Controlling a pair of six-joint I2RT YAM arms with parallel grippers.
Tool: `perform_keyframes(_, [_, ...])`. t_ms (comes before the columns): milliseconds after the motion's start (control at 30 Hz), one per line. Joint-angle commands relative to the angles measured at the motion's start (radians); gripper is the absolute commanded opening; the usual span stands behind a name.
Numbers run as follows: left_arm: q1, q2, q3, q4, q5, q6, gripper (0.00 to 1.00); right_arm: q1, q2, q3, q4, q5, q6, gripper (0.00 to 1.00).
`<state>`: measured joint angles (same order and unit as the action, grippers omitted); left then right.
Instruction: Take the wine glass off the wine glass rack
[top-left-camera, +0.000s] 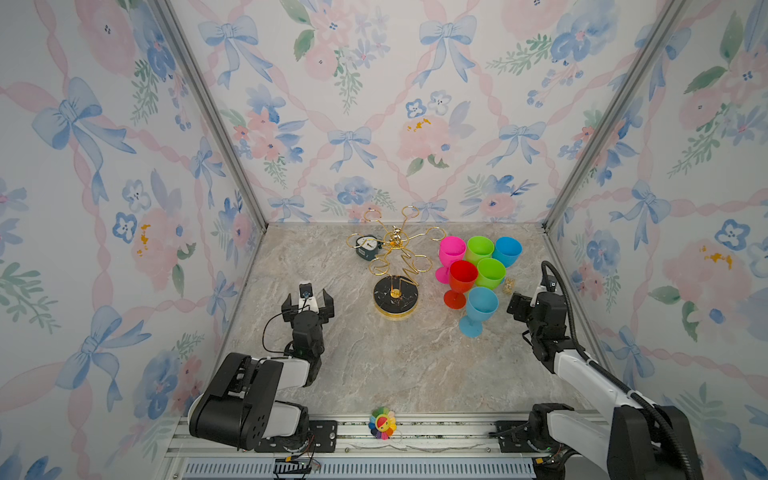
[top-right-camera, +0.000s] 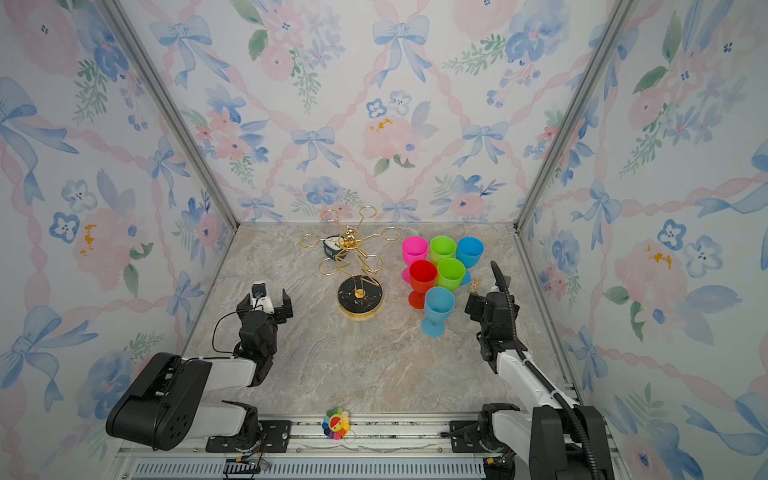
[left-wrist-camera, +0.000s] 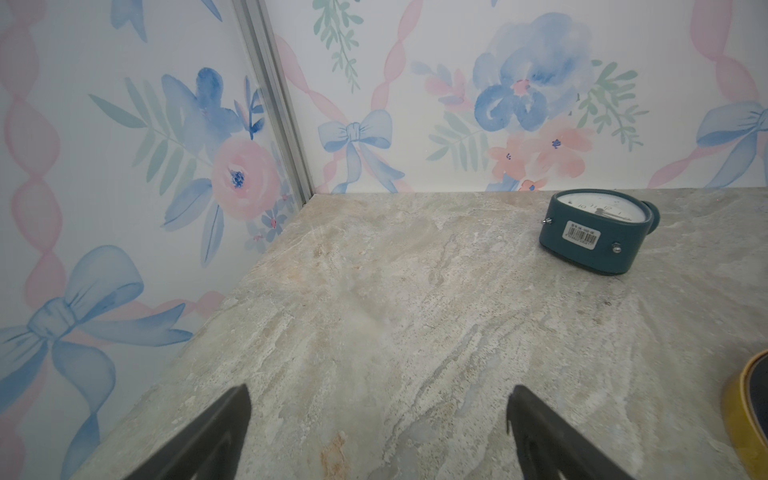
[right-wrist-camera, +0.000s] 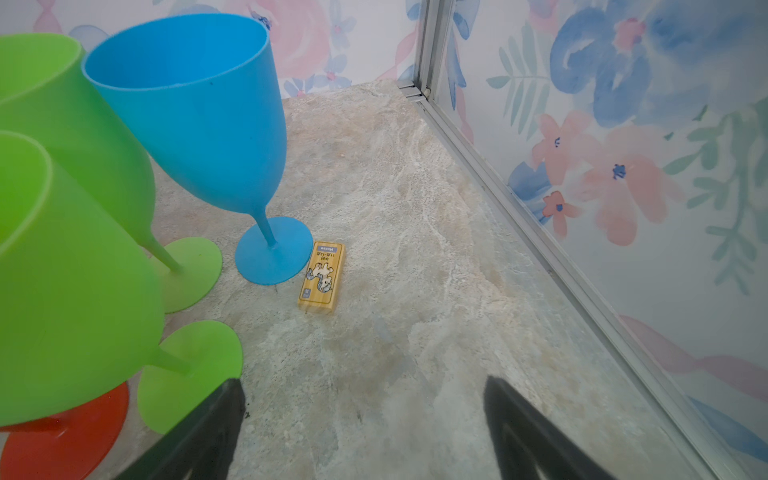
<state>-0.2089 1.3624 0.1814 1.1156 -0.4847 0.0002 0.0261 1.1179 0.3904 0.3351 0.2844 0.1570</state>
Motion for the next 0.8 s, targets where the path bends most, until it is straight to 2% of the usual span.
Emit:
perform_keyframes(0, [0.006, -0.012, -0.008, 0.051, 0.039, 0.015, 0.98, -0.007, 0.044, -0.032, 0.166, -0.024, -0.025, 0.92])
perform_keyframes(167, [0.005, 0.01, -0.015, 0.103, 0.094, -0.005, 0.98, -0.005, 0.118, -0.036, 0.242, -0.024, -0.022, 0.93])
perform_keyframes(367, [0.006, 0.142, -0.022, 0.261, 0.092, -0.008, 0.98, -0.006, 0.167, -0.035, 0.317, -0.034, -0.032, 0.93])
perform_keyframes(500, [0.022, 0.161, -0.028, 0.272, 0.1, -0.029, 0.98, -0.005, 0.197, -0.033, 0.369, -0.048, -0.042, 0.93])
perform_keyframes(567, [0.023, 0.211, -0.03, 0.341, 0.108, -0.017, 0.98, -0.005, 0.215, -0.026, 0.387, -0.057, -0.052, 0.94])
perform_keyframes(667, [0.032, 0.196, -0.018, 0.289, 0.1, -0.036, 0.98, -0.005, 0.235, -0.015, 0.399, -0.065, -0.072, 0.94])
perform_keyframes(767, [0.032, 0.199, -0.016, 0.29, 0.1, -0.037, 0.98, -0.006, 0.286, -0.036, 0.493, -0.062, -0.083, 0.94])
